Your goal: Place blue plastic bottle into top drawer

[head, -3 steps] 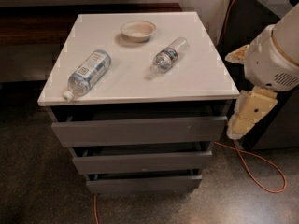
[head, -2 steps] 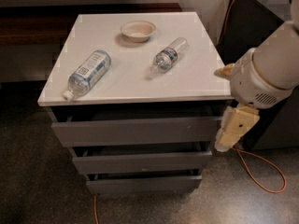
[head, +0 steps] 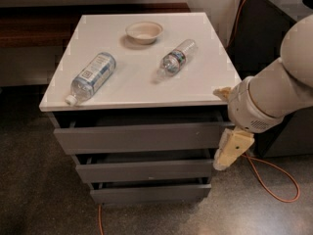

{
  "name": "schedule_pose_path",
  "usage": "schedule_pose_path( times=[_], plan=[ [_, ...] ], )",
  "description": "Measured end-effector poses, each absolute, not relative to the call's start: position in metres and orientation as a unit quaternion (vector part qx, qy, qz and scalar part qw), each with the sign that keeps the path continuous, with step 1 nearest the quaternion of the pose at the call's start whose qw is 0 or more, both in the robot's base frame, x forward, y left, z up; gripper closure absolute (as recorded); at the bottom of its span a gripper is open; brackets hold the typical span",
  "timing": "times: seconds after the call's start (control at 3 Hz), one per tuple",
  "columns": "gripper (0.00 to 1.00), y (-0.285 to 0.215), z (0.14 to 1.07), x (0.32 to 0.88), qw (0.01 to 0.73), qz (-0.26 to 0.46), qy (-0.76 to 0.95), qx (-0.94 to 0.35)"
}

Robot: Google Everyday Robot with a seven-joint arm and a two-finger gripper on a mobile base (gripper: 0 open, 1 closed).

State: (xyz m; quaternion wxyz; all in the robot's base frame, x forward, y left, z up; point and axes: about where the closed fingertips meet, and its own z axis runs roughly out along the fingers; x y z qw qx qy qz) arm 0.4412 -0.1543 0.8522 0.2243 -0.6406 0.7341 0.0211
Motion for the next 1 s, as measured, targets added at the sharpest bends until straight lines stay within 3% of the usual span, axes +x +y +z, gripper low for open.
schedule_pose_path(
  times=[1.0],
  plan=[
    [0.00, -0.137, 0.812, 0.457, 0.256, 0.042, 0.676, -0.690]
  ],
)
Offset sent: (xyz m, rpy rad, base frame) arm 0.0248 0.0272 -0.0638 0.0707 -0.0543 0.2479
